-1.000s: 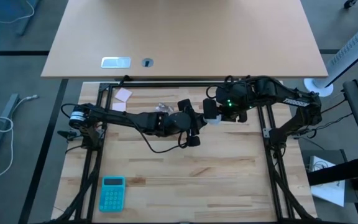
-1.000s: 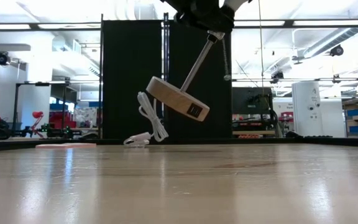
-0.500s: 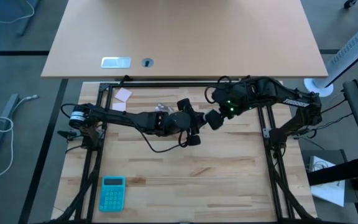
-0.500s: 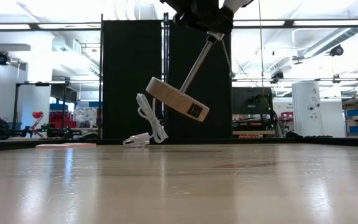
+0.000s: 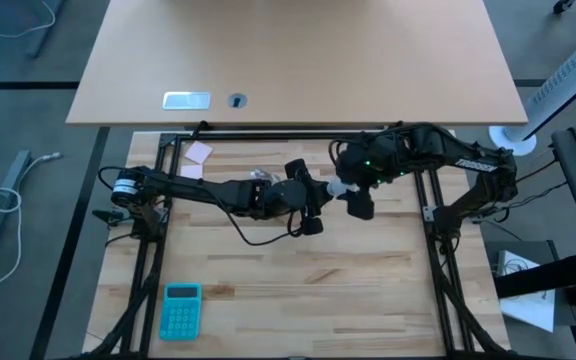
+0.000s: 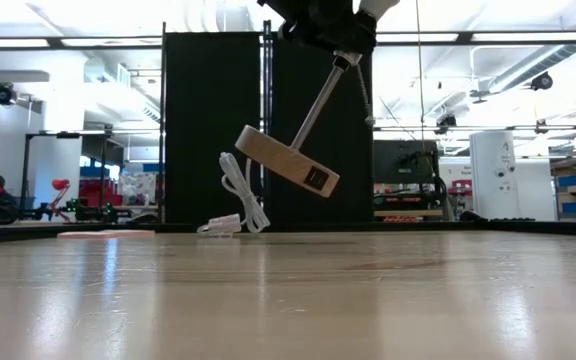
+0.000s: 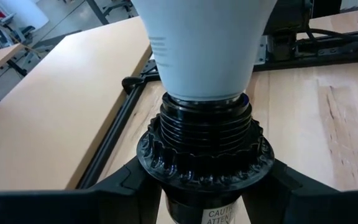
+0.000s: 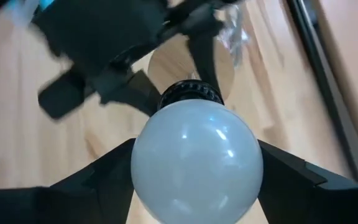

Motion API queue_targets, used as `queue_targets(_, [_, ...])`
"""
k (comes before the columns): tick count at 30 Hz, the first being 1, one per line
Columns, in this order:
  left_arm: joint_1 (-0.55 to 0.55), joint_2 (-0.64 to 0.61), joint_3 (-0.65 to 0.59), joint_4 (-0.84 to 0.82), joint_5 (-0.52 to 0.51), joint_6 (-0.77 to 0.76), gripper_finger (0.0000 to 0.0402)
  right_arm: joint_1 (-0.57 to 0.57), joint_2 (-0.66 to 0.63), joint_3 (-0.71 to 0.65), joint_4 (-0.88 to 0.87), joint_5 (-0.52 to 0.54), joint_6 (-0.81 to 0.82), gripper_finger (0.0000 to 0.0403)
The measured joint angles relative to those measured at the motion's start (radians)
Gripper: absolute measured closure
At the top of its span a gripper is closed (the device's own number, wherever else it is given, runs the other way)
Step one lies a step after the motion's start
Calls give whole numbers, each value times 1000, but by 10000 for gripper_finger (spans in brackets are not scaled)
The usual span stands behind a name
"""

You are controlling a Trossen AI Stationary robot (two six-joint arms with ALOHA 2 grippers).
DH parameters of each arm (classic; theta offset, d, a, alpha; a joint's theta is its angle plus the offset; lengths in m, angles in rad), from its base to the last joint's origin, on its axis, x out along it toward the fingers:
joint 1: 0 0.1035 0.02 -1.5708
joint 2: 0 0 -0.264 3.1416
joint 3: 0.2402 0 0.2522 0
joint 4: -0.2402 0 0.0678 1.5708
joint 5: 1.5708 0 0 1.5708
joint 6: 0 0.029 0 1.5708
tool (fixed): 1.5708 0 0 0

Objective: Screw lightbulb
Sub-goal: Remove the light bulb from the lamp

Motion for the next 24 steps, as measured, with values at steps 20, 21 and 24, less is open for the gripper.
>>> queue_targets(20, [0,0,0,-14,-1,-5,238,0,1,0,-7,3,-1003,131])
queue_targets(21, [0,0,0,-15,-2,-5,238,0,1,0,-7,9,-1013,131])
queue_targets(24, [0,0,0,-18,-4,-13,238,0,2,0,-7,15,-1014,133])
